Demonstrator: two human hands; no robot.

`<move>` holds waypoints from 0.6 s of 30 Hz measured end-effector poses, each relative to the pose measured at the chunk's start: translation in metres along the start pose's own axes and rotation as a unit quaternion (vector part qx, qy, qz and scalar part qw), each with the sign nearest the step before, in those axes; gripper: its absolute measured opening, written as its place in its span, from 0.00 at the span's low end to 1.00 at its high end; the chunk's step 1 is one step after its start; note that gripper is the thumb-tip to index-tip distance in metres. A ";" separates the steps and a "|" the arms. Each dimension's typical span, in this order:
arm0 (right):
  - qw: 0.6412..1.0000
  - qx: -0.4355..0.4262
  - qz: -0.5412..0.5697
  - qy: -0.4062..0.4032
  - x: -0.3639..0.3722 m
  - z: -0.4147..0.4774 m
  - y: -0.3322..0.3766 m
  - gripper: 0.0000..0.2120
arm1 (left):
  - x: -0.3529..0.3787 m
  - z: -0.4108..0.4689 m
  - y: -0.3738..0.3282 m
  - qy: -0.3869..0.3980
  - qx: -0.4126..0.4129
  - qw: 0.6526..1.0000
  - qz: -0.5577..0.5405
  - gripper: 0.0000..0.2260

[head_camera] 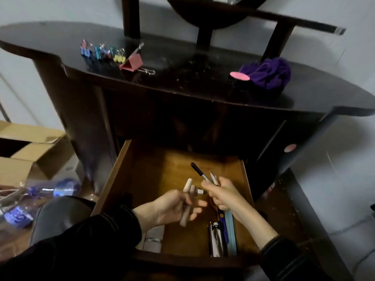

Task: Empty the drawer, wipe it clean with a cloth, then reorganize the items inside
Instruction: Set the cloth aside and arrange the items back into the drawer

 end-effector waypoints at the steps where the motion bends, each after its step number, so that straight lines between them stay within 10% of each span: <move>1: 1.000 0.014 -0.005 0.016 0.003 0.005 -0.008 0.17 | -0.002 0.005 0.002 0.013 -0.007 1.000 0.003 0.18; 11: 0.996 0.039 -0.017 0.081 0.006 0.025 -0.038 0.16 | -0.016 0.034 0.021 0.009 -0.011 0.992 0.127 0.14; 18: 0.991 0.024 -0.127 0.016 -0.002 0.037 -0.051 0.10 | -0.051 0.045 0.030 -0.243 -0.020 0.937 0.250 0.04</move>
Point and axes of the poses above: each hand's wrist, its own z-axis towards the middle knuckle, its own x-axis out of the palm, y = z × x, the point moved 4 cm from there along z, towards the middle knuckle
